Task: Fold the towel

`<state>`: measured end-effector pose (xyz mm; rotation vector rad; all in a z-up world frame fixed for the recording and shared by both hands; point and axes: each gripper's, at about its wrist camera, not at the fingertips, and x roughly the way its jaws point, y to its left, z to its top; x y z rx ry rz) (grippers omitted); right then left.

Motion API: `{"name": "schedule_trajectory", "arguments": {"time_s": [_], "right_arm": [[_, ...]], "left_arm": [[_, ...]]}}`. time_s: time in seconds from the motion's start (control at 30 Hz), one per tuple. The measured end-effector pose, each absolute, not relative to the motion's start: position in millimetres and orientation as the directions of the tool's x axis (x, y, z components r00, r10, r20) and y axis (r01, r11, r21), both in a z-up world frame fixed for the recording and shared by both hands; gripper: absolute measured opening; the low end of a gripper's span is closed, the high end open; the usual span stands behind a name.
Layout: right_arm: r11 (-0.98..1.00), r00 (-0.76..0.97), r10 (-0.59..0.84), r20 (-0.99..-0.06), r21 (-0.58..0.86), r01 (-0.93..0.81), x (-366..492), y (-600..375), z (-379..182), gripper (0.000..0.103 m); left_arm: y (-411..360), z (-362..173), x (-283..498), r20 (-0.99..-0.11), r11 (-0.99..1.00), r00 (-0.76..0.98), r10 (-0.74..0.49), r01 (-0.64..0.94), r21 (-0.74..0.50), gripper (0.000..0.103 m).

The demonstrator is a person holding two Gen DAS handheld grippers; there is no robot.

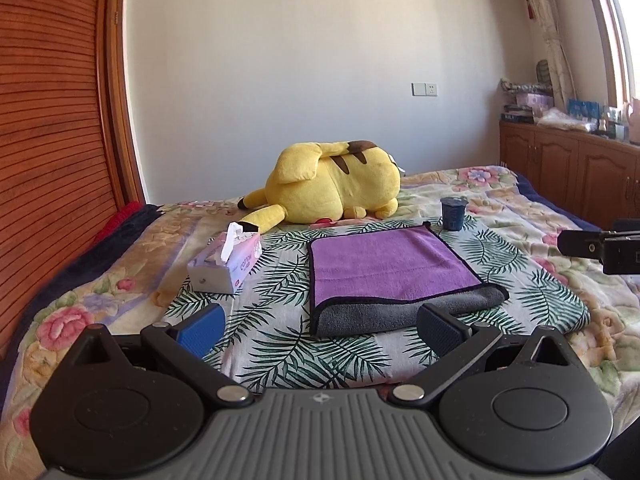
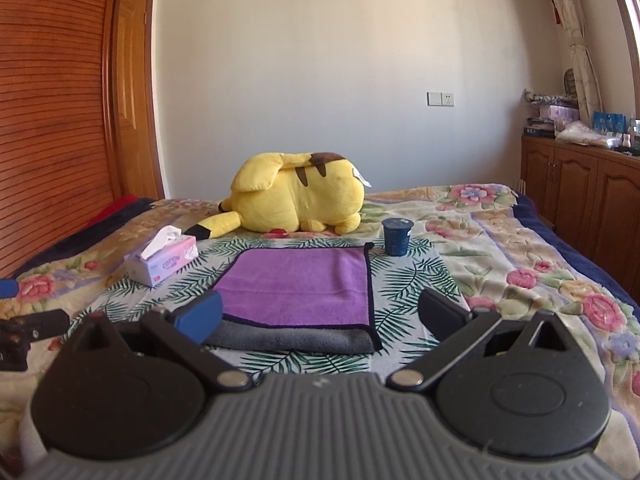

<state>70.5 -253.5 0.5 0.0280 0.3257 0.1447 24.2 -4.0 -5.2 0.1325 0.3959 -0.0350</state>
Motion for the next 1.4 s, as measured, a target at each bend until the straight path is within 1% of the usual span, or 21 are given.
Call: {"name": "schedule_trajectory", "arguments": {"time_s": [0.3, 0.47, 0.8, 0.97, 1.23, 1.4], "right_arm": [[0.981, 0.914, 0.17, -0.369, -0.027, -0.193, 94, -247, 2, 0.103], [0.98, 0.893, 0.176, -0.414, -0.016, -0.2, 112, -250, -2, 0.103], [0.969, 0.857, 0.17, -0.486, -0.076, -0.236, 149, -246, -11, 0.103], [0.968, 0.839, 0.183, -0.512, -0.055, -0.245, 166, -250, -18, 0.103], [0.966, 0.826, 0.212, -0.523, -0.014, -0.258, 190, -258, -26, 0.103], [0.966, 0.815, 0.222, -0.535, 0.005, -0.26, 206, -263, -31, 0.103]], "left_arm": [[-9, -7, 43, -0.418, 0.986, 0.908, -0.04, 0.104, 0.132, 0.085], [-9, -9, 53, -0.435, 0.986, 0.899, -0.052, 0.116, 0.123, 0.085], [-10, -12, 81, -0.466, 0.984, 0.882, -0.066, 0.134, 0.115, 0.085], [-10, -17, 97, -0.487, 0.983, 0.871, -0.066, 0.14, 0.118, 0.085], [-9, -25, 124, -0.506, 0.982, 0.86, -0.075, 0.152, 0.114, 0.083], [-5, -33, 144, -0.524, 0.983, 0.847, -0.087, 0.16, 0.095, 0.079]]}}
